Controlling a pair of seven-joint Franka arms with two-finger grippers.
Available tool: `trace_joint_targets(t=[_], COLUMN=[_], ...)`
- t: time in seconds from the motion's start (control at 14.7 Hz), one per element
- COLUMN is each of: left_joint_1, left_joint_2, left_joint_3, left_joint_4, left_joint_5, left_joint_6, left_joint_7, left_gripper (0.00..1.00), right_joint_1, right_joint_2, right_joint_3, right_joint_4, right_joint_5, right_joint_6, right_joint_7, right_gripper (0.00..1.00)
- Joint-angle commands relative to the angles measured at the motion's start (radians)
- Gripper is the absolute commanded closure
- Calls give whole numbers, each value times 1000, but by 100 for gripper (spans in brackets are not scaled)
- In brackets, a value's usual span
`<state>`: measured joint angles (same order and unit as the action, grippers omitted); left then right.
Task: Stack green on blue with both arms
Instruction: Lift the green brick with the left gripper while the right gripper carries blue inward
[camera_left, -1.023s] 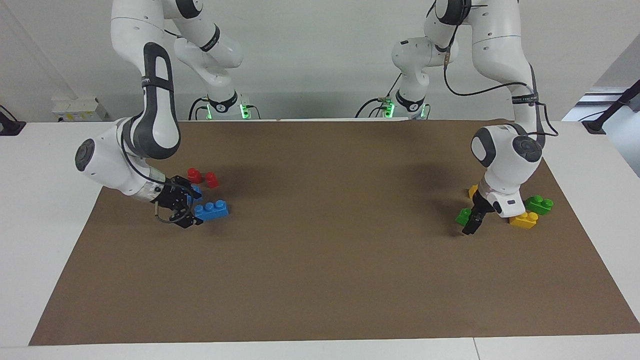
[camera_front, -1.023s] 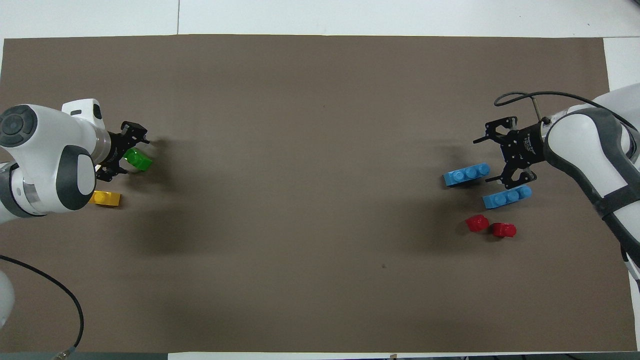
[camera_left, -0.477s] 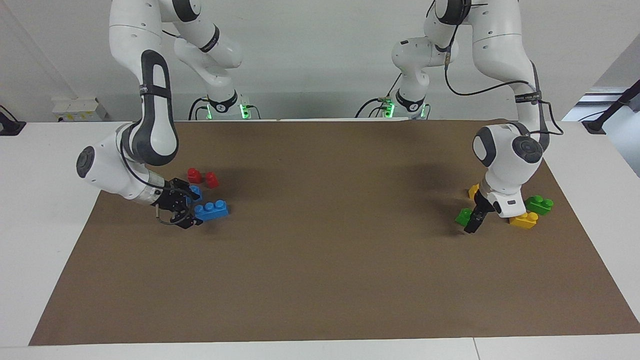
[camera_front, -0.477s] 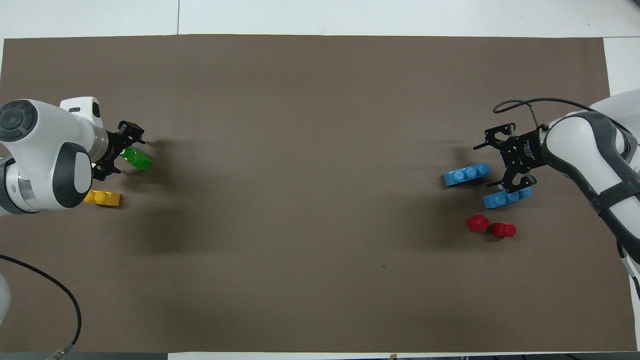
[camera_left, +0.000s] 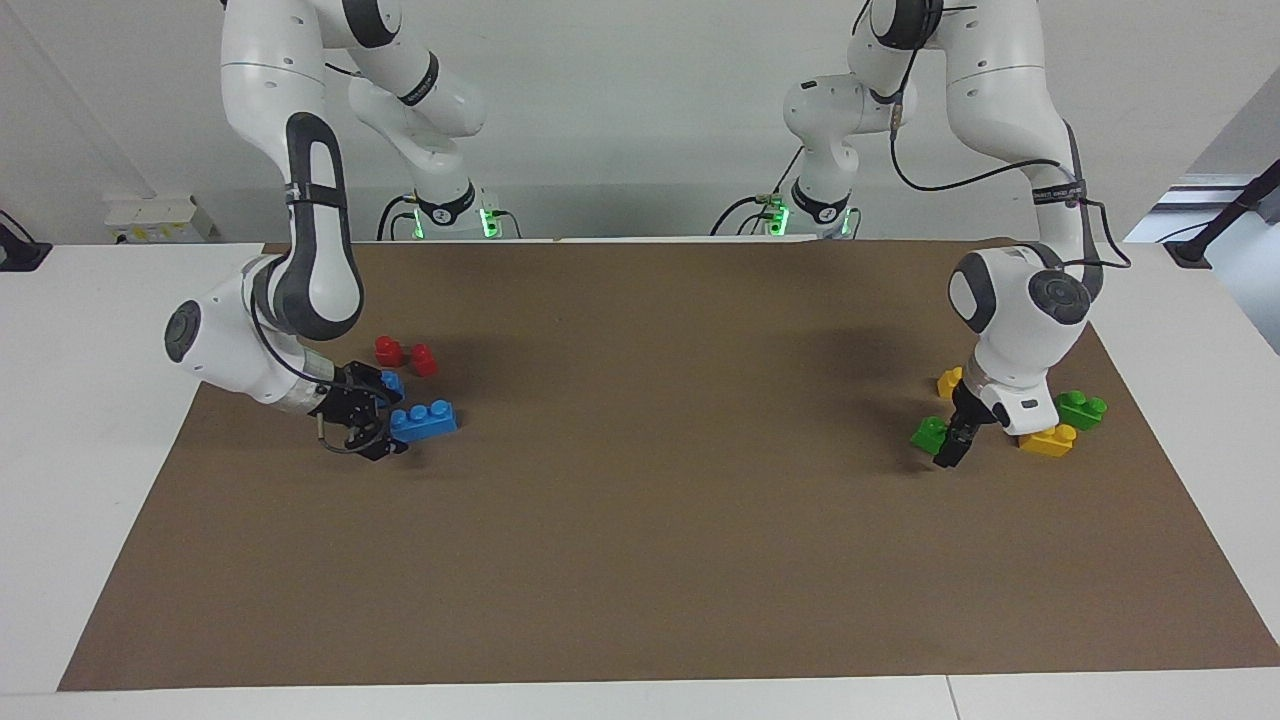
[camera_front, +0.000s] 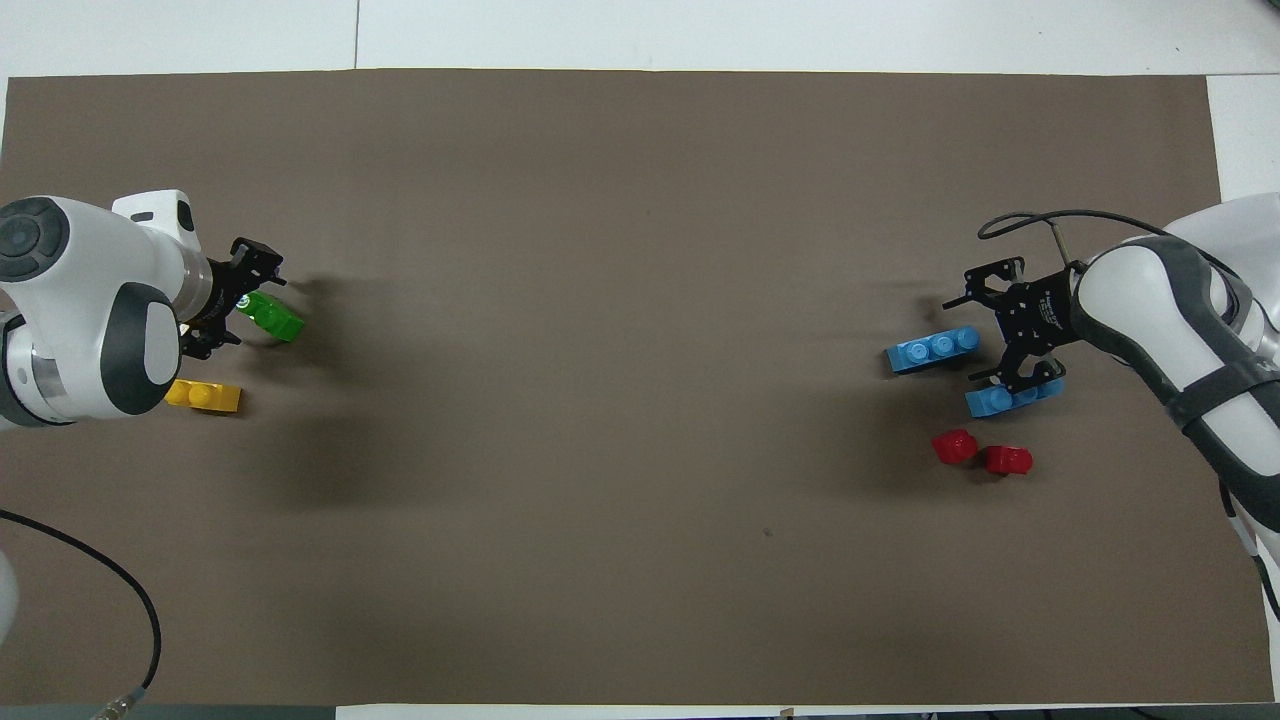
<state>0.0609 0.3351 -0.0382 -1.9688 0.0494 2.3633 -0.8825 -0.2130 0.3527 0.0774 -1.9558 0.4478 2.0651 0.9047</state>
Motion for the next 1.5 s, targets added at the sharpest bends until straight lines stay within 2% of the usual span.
trace_joint_targets(t=[0.0, 0.07, 0.14, 0.2, 0.27, 0.34, 0.48, 0.61, 0.75, 0.89, 1.43], left_joint_1=[0, 0, 0, 2, 2, 2, -1, -4, -10, -15, -121], left_joint_2=[-14, -14, -14, -14, -13, -13, -13, -17, -42, -74, -246], left_joint_3=[1, 1, 1, 1, 1, 0, 0, -2, -2, -6, -8], left_joint_4=[-13, -13, -13, -12, -10, -9, -5, -1, 4, 5, 5], left_joint_5=[23, 23, 23, 23, 23, 23, 23, 23, 17, 15, 10], left_joint_6=[4, 5, 7, 7, 8, 8, 7, -4, -39, -76, -292], left_joint_7=[-26, -24, -20, -15, -15, -13, -19, -26, -36, -70, -312], left_gripper=[50, 87, 100, 100, 100, 100, 100, 100, 100, 100, 100], right_joint_1=[-17, -19, -19, -19, -19, -19, -22, -11, 20, 81, 363], right_joint_2=[-1, -1, -1, -1, -1, -1, -1, -1, -9, -20, -21], right_joint_3=[9, 7, 7, 7, 7, 9, 9, 10, 12, 13, 13], right_joint_4=[-20, -18, -18, -18, -17, -15, 12, 87, 153, 175, 158], right_joint_5=[51, 64, 68, 68, 68, 68, 69, 69, 69, 69, 134], right_joint_6=[33, 36, 39, 41, 41, 40, 20, -43, -69, -60, 154], right_joint_7=[-23, -12, 9, 31, 40, 40, 46, 120, 228, 316, 618], right_gripper=[28, 42, 60, 75, 96, 100, 100, 100, 100, 100, 100])
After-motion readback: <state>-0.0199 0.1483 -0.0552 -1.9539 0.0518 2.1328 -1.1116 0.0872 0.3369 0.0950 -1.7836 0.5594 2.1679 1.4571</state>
